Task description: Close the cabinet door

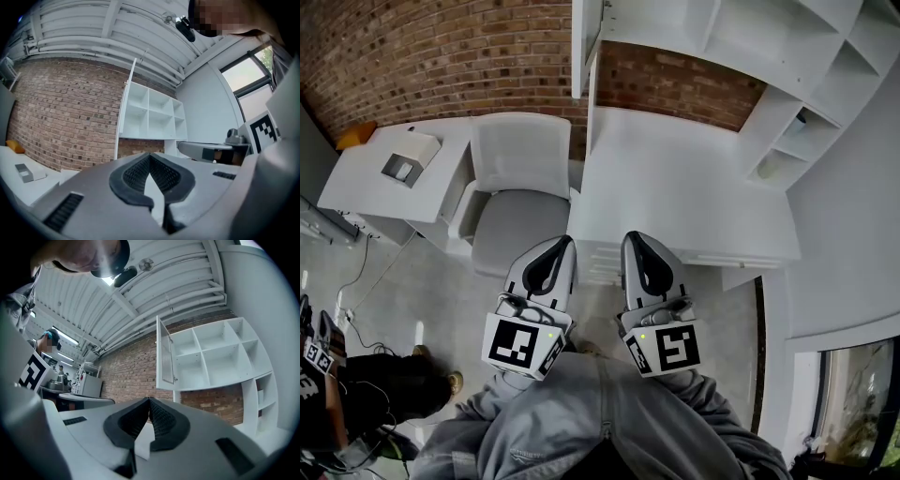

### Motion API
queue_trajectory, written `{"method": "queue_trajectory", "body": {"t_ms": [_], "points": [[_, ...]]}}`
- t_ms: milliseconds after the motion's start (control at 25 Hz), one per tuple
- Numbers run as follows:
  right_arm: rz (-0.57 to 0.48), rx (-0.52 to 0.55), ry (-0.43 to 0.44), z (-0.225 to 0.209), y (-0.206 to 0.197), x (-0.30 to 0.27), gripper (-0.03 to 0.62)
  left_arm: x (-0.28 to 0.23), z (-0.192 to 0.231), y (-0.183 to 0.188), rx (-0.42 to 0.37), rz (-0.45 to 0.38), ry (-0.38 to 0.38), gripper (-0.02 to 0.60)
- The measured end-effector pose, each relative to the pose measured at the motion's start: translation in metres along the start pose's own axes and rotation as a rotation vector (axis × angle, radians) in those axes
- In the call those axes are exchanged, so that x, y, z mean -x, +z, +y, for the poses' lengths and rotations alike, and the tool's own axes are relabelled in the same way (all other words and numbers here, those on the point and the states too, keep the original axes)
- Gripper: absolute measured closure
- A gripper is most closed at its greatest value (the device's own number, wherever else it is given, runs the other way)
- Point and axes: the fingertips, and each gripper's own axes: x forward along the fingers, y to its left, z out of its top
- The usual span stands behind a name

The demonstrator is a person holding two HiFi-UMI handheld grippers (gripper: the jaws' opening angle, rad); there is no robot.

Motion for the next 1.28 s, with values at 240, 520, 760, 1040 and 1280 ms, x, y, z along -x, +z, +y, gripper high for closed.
{"method": "queue_trajectory", "body": {"t_ms": [240,520,760,1040,1280], "points": [[0.022,-0.006,0.008,-0.004,-0.008,-0.017,0.568,-0.011,0.012,-0.003,0.015,0.01,0.008,0.578],[0.03,0.015,-0.014,-0.012,-0.016,-0.048,0.568,-0.039,0.039,-0.004,0.022,-0.003,-0.014,0.578],[0.035,0.015,-0.043,-0.027,-0.023,-0.092,0.568,-0.075,0.067,-0.004,0.021,0.004,-0.052,0.578],[0.038,0.016,-0.079,-0.037,-0.034,-0.142,0.568,-0.116,0.102,-0.003,0.016,0.006,-0.104,0.577],[0.041,0.016,-0.131,-0.046,-0.046,-0.168,0.568,-0.145,0.122,-0.005,0.007,0.0,-0.159,0.578]]}}
